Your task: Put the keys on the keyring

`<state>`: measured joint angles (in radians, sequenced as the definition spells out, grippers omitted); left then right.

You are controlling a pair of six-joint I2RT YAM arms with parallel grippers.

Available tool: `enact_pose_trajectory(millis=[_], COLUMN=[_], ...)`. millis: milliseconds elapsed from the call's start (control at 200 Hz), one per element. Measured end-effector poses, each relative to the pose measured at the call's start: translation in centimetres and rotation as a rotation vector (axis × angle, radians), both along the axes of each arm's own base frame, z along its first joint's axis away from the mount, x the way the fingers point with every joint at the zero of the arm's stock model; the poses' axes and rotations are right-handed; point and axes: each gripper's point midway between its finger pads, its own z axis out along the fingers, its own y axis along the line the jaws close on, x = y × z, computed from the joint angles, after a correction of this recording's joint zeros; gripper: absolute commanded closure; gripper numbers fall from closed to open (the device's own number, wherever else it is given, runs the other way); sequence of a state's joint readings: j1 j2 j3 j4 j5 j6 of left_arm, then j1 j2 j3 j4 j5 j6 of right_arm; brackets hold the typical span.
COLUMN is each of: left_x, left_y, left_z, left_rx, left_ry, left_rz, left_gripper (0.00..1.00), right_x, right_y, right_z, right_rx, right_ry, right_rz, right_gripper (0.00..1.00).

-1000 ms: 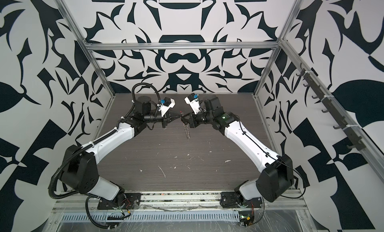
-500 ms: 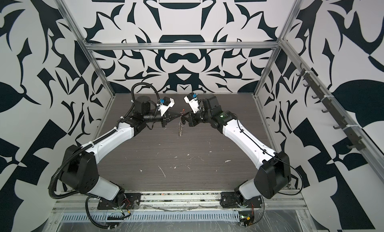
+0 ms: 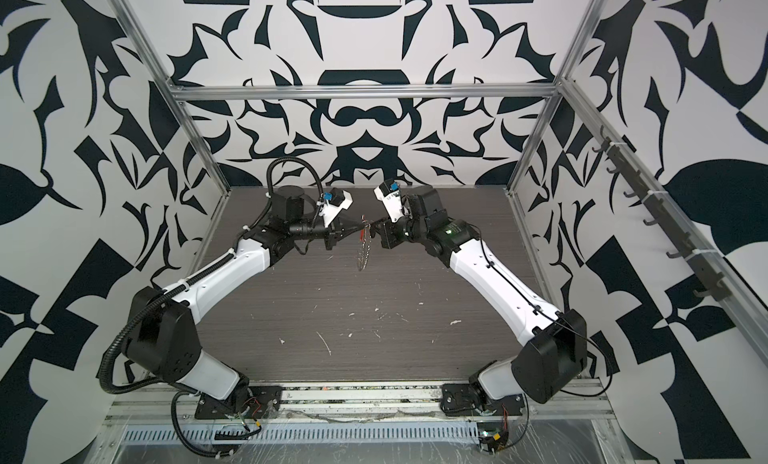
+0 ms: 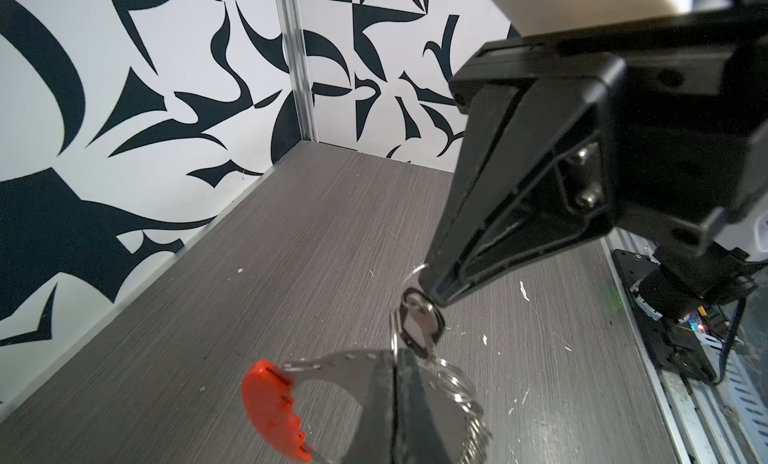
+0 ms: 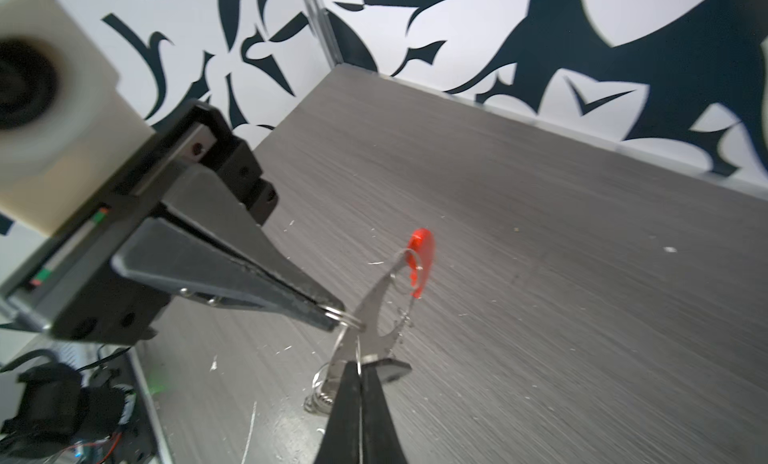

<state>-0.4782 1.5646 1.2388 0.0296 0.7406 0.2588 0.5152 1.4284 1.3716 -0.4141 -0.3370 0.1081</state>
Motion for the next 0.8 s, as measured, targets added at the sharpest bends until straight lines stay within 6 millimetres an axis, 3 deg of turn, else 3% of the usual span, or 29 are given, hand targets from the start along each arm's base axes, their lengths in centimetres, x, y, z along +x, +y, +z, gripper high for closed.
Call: enact_pose_trajectory(millis=[310,800], left_x=[0.3,0.4], left_y=[-0.5,-0.7], left_z=[-0.5,-1.0], left_rx=[0.017,0.026], left_ry=[0.03,0.057], left_rz=[0.005,0.009], left_gripper=[1.0,1.0], right_x=[-0.5,0.4], right_y=[0.4,1.6], right_z=[0.0,-1.2], right_rx=[-0.042,-0.069], right_ry=[0.001,0.026], right_rz=[0.019,0.029], right_gripper=[1.0,1.0])
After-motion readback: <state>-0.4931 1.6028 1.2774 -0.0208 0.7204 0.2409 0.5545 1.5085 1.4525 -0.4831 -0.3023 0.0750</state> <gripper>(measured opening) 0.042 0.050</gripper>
